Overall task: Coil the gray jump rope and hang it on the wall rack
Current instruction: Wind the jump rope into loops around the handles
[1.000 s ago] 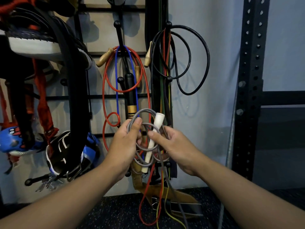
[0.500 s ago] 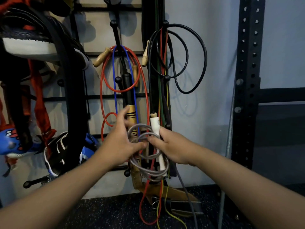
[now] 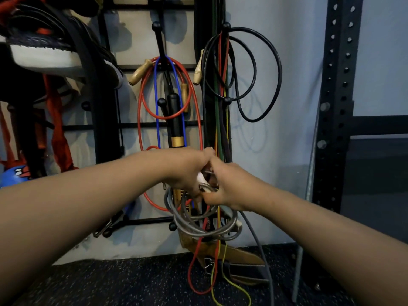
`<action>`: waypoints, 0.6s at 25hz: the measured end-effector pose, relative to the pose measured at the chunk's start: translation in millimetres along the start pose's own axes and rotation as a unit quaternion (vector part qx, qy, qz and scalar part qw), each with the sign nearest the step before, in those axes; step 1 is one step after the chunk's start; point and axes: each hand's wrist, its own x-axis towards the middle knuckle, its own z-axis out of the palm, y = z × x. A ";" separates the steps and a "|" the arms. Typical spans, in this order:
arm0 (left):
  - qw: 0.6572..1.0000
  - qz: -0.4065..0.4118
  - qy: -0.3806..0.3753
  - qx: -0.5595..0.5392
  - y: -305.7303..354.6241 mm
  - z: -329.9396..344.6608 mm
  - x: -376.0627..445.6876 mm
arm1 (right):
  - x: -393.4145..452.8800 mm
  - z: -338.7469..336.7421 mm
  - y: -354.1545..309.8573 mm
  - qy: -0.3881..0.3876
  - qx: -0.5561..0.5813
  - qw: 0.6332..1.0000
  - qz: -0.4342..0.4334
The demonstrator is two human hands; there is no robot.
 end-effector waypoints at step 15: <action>0.939 0.008 -0.163 -0.302 -32.3 11.9 -0.3 | -5.6 -2.3 -1.9 0.010 0.092 0.987 -0.135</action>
